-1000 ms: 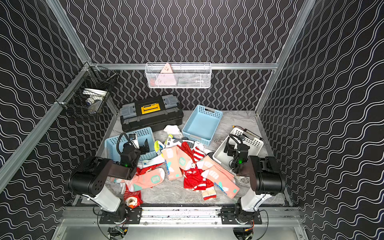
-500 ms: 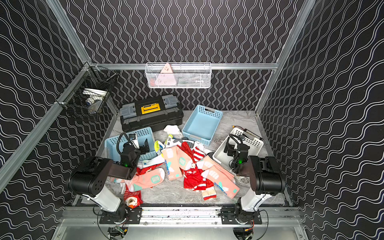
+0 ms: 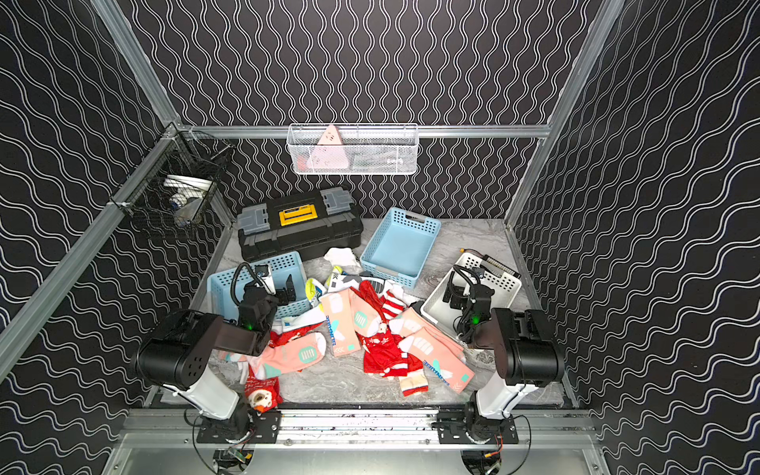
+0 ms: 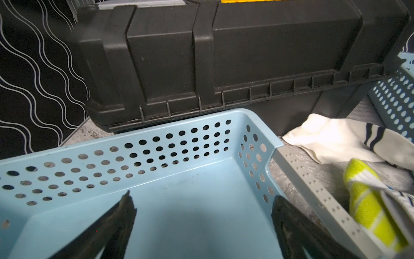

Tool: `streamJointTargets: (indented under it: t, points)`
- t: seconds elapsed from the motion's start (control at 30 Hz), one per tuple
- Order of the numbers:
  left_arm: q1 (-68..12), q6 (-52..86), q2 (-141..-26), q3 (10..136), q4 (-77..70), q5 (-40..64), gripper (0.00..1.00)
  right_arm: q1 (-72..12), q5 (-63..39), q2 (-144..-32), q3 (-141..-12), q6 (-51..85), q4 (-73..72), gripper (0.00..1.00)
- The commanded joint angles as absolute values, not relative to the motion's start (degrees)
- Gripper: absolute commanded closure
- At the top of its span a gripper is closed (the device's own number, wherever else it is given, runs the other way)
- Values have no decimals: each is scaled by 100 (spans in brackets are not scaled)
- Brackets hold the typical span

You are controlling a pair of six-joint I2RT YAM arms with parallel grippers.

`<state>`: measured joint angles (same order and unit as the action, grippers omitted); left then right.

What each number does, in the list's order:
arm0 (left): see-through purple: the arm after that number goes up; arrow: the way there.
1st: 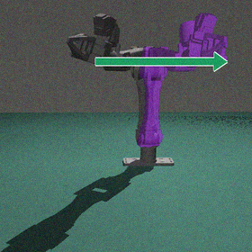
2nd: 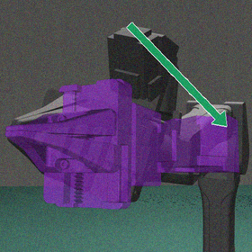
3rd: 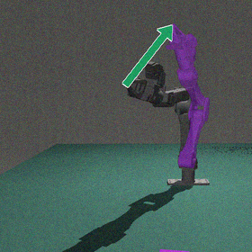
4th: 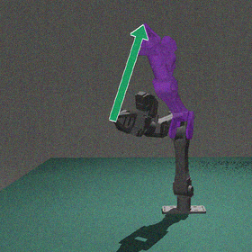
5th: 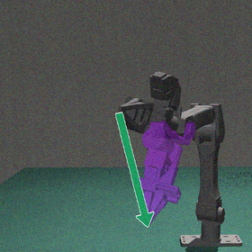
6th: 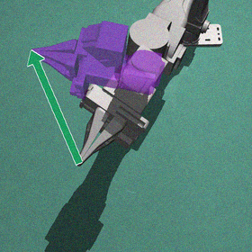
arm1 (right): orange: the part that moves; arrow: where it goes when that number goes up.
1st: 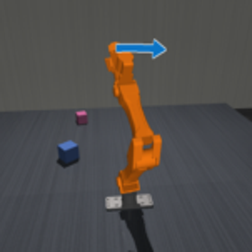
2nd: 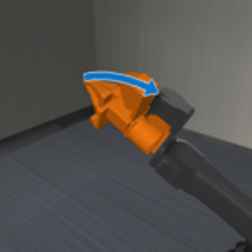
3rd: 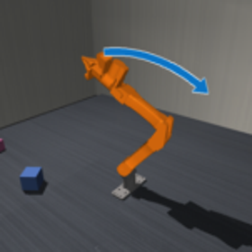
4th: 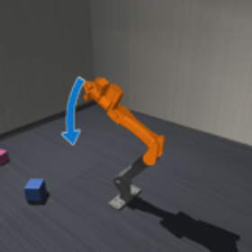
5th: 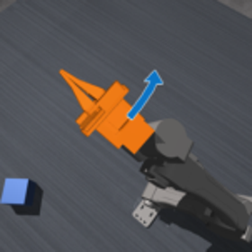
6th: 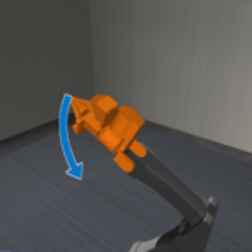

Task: Sort the socks into the basket by color
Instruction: Pick up the sock at the center of the board.

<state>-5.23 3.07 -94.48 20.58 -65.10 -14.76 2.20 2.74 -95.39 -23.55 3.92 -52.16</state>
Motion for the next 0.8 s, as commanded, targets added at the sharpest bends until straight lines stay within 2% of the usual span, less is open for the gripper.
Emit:
streamJointTargets:
  t: [0.0,0.33,0.5,0.77]
  points:
    - [-510,60,-9475,2057,-6004,-1598,1,213,318,-9522,-2364,427,-5436,0]
    - [-510,56,-9479,2061,-6003,-1591,1,214,326,-9508,-2363,431,-5389,1]
    - [-509,30,-9425,2072,-5976,-1586,1,211,775,-9346,-2459,648,-5123,0]
    - [-510,44,-8365,2586,-4239,-1613,1,215,1431,-8557,-3669,1255,-2372,0]
